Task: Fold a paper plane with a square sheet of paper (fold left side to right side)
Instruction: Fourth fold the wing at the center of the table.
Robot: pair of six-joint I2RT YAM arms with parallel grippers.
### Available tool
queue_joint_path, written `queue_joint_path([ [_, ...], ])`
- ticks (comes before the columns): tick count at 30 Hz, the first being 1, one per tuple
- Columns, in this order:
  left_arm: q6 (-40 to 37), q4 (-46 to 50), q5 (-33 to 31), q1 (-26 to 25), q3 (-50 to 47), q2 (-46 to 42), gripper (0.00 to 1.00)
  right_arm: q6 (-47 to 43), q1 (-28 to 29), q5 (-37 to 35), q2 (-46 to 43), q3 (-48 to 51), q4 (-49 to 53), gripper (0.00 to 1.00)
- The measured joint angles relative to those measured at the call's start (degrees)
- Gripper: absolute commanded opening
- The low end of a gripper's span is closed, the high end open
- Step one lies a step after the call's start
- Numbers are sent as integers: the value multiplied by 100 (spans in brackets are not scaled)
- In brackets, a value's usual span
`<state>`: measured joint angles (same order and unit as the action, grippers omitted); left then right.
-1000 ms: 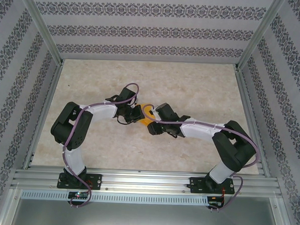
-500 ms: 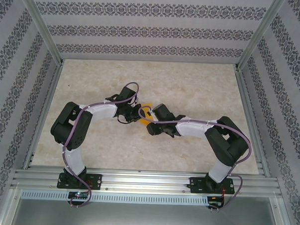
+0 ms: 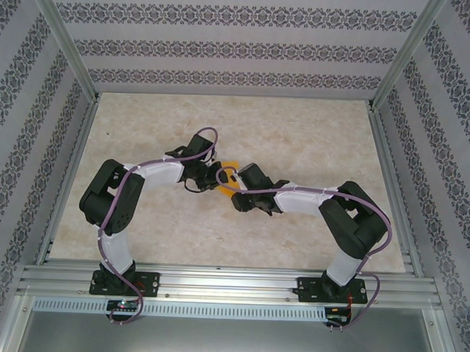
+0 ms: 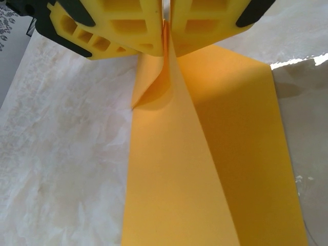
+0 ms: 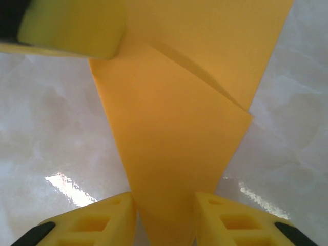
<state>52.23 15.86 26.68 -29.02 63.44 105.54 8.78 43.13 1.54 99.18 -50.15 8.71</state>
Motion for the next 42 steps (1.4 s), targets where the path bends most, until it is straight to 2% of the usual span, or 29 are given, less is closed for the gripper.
queue_joint_path([
  [14, -2, 144, -2, 0, 164, 0, 17, 0, 0, 7, 0, 0, 2, 30],
  [19, -7, 212, -7, 0, 229, 0, 20, 2, -4, 20, 0, 0, 4, 23],
  [26, -68, 308, -24, 2, 341, -33, 33, 4, -74, 136, 0, 0, 0, 21],
  [30, -151, 483, -52, 39, 361, -227, 44, 7, -166, 297, 0, 2, -20, 20],
  [36, -382, 850, -219, 286, 361, -929, 59, 57, -350, 614, 0, 52, -142, 16],
  [42, -522, 977, -378, 575, 240, -1714, 65, 162, -546, 1001, 0, 118, -293, 13],
])
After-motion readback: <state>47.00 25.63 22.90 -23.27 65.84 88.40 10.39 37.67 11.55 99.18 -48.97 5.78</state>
